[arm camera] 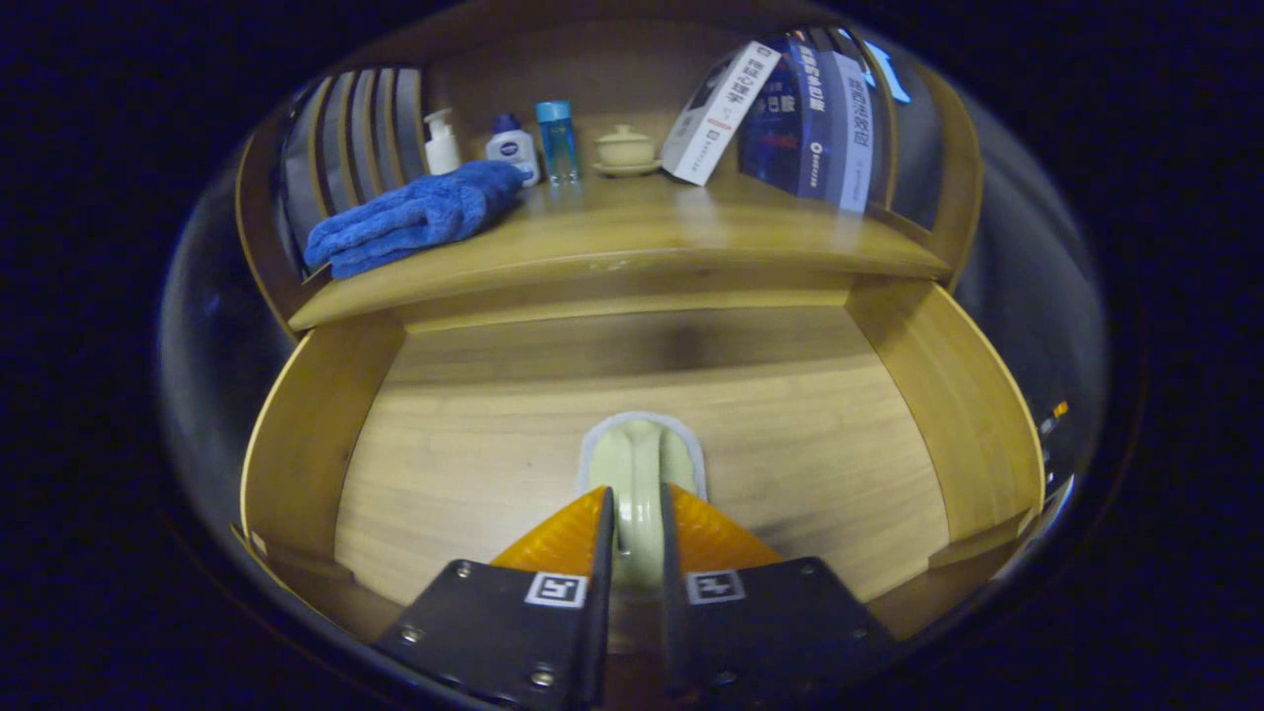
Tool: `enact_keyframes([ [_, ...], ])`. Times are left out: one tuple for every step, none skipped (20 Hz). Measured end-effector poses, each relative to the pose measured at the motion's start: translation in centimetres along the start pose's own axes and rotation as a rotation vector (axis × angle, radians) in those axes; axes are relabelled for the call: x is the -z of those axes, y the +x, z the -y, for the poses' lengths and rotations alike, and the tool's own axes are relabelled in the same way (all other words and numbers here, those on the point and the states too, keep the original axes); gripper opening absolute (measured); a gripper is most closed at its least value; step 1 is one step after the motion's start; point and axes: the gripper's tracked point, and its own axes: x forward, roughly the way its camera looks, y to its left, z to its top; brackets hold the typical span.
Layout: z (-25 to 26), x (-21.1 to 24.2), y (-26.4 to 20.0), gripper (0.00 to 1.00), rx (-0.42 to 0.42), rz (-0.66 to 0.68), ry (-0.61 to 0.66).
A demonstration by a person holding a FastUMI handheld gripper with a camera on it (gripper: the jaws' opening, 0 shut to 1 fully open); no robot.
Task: Pull open the drawer, take out the items inside it, and place them on the countertop above the cabinet.
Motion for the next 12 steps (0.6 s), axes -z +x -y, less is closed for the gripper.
enact_keyframes([
  [-0.2, -0.8, -0.2, 0.17, -0.015, 0.047, 0.003],
  [-0.5, -1.3, -0.5, 0.17, -0.036, 0.088, 0.011],
  [-1.1, -2.2, -1.0, 0.17, -0.067, 0.132, 0.014],
  [-1.7, -2.4, -1.3, 0.17, -0.104, 0.160, 0.023],
  [-2.1, -2.7, -2.0, 0.14, -0.114, 0.176, 0.040],
  [-2.0, -3.3, -2.6, 0.14, -0.117, 0.198, 0.054],
  [-2.6, -3.9, -3.4, 0.13, -0.139, 0.224, 0.064],
  [-3.0, -4.7, -4.3, 0.13, -0.156, 0.251, 0.072],
  [-3.2, -5.6, -5.3, 0.13, -0.169, 0.285, 0.080],
  [-3.3, -6.8, -6.3, 0.13, -0.173, 0.321, 0.090],
  [-3.4, -8.0, -7.2, 0.13, -0.180, 0.360, 0.098],
  [-3.5, -9.1, -8.2, 0.13, -0.187, 0.397, 0.106],
])
